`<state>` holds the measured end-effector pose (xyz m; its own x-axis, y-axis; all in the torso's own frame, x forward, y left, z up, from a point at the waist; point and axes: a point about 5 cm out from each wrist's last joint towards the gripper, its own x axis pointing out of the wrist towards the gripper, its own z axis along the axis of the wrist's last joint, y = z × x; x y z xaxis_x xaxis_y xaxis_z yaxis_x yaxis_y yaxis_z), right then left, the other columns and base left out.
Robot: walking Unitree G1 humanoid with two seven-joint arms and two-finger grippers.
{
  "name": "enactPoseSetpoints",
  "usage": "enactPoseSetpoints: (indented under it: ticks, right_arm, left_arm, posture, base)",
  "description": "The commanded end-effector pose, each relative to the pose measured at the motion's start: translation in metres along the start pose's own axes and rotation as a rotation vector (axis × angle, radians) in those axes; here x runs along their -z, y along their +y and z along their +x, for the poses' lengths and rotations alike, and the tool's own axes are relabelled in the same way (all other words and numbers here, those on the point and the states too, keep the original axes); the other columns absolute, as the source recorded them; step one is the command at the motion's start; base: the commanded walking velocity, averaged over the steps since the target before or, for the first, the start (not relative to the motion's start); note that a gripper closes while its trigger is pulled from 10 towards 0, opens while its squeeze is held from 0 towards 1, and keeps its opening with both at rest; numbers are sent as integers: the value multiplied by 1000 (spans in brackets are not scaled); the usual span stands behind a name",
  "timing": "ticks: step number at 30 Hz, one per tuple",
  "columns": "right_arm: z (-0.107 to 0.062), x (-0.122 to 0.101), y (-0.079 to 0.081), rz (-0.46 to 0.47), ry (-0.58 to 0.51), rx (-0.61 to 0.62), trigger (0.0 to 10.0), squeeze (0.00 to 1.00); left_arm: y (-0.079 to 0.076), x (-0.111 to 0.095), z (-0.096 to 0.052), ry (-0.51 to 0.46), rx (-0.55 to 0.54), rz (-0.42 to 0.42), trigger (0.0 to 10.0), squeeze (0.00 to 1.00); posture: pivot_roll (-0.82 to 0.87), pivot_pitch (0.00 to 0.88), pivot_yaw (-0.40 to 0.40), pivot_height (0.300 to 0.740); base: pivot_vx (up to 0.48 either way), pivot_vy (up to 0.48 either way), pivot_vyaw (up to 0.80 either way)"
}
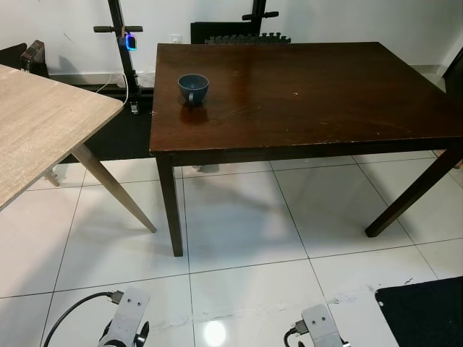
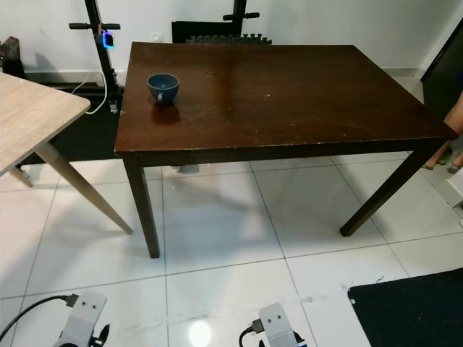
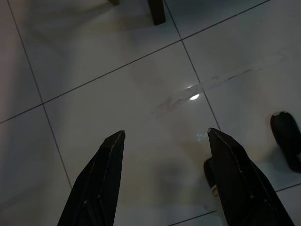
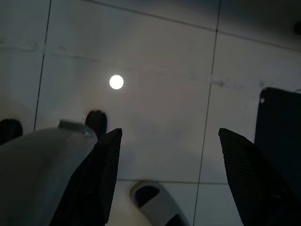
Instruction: Setting the table
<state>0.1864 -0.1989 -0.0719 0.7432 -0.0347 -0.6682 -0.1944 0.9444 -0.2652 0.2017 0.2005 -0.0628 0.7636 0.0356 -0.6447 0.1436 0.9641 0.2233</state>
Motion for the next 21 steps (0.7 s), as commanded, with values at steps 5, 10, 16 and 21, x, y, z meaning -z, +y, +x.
enactPoseSetpoints:
  ticks: [5,10,16,21]
  right_arm:
    - [2,-8,-6,2,-41,6,10000,0]
    - [6,-21,-9,17,-91,16,10000,0]
    - [8,-34,-15,54,-151,54,10000,0]
    - [12,-80,-40,177,-352,179,10000,0]
  left_arm:
    - [-6,5,-3,-3,-3,-44,10000,0]
    - [-6,-1,-1,-32,-15,-47,10000,0]
    - [-1,-16,2,-104,-32,-37,10000,0]
    - [26,-72,5,-329,-116,-52,10000,0]
  posture:
    - [-5,82,19,740]
    - [-8,76,11,740]
    - [-12,76,14,740]
    - [-9,76,17,740]
  base:
    - [0,0,0]
    - [0,0,0]
    - [0,0,0]
    - [0,0,0]
